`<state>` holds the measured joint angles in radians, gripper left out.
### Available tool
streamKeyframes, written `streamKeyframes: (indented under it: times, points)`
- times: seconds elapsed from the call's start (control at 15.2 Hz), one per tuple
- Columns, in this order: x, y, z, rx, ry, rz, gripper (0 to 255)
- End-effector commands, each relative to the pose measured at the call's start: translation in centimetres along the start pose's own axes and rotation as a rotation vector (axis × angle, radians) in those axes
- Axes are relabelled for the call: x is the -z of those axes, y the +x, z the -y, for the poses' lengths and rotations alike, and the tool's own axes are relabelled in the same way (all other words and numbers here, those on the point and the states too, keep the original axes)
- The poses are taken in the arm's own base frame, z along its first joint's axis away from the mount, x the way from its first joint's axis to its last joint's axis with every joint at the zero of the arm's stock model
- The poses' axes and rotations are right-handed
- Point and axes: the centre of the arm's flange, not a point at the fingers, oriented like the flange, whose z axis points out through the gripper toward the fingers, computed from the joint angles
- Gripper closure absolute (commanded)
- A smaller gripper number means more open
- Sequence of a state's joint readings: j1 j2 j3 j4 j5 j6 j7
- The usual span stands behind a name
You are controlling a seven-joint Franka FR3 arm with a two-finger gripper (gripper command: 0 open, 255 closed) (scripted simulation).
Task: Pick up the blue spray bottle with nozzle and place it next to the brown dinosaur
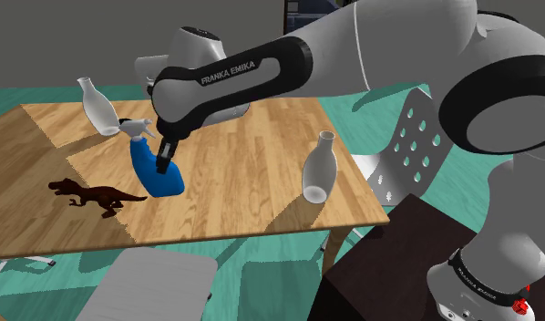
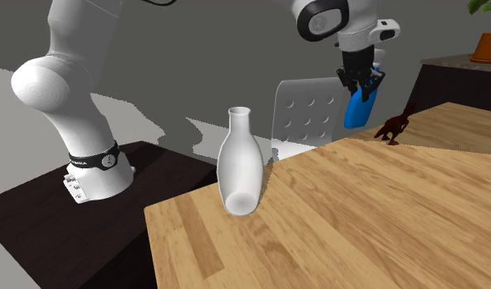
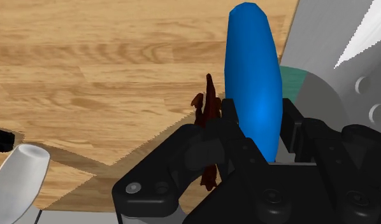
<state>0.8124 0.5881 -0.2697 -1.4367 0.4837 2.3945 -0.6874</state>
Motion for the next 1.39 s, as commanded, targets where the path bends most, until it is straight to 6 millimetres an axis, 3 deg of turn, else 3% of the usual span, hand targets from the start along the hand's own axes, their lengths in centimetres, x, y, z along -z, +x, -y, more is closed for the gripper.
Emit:
streamKeyframes:
  times: [0.0,0.99,1.32]
  points:
    - [-1.0,-0.4,0.1,0.0,0.0,-0.001,255]
    - [-8.0,-3.9,0.1,0.0,0.0,-0.001,255]
    - [-8.0,-3.9,0.1,0.0,0.0,-0.001,255]
